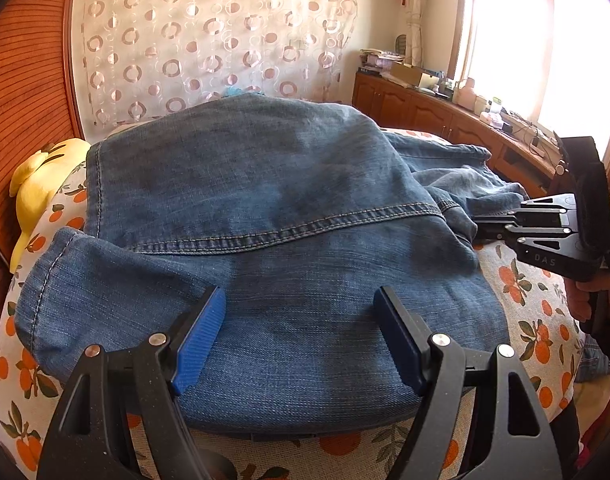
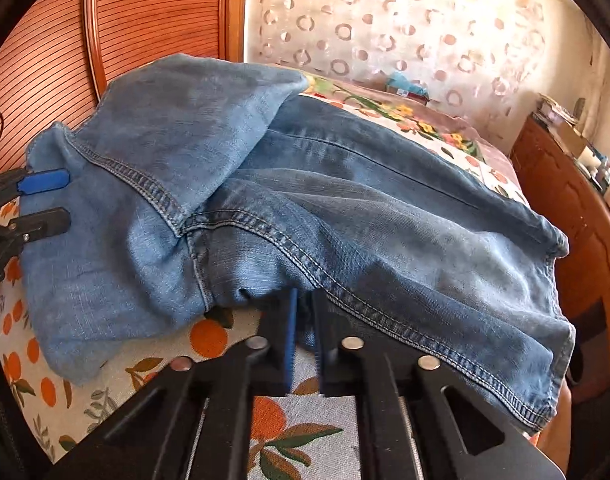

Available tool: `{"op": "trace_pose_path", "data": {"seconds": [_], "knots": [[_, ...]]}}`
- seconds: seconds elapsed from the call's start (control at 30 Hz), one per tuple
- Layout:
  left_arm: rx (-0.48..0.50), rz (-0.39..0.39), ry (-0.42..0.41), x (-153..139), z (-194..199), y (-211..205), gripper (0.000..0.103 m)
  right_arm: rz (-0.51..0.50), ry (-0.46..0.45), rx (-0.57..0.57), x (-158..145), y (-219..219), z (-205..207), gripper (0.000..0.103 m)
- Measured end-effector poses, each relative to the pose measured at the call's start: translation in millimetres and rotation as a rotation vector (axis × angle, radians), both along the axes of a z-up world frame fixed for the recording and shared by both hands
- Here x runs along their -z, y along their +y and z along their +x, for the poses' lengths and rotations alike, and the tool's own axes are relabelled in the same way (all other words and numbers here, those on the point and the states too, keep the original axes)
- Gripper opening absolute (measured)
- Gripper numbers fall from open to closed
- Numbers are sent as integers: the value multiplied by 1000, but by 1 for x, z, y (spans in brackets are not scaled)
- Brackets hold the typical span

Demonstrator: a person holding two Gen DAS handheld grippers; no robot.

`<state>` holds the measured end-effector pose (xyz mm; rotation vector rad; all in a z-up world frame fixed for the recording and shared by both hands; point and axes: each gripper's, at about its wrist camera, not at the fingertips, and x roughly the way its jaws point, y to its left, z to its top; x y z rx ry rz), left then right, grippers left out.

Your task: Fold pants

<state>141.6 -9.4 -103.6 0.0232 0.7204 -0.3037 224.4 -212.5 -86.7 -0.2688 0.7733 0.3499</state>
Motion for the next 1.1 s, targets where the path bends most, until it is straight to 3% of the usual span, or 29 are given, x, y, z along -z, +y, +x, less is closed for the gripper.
{"op": "trace_pose_path", "data": {"seconds": [0.27, 0.47, 0.7, 0.87, 0.97, 1.1], "knots": [[-10, -19, 1, 0, 0, 3, 77, 86, -66, 11, -25, -21, -49, 0], [-6, -14, 5, 1, 1, -1, 77, 132, -12, 38, -4, -33, -60, 0], [-10, -12, 10, 0, 2, 0, 77, 170, -2, 74, -10, -43, -61, 2], [-11, -8, 11, 1, 2, -2, 77, 176, -26, 152, -15, -67, -74, 18], [-13, -2, 11, 0, 3, -3, 77, 204, -42, 214, -14, -88, -80, 40], [-14, 5, 11, 0, 3, -5, 77, 229, -49, 288, -10, -117, -86, 45]]}}
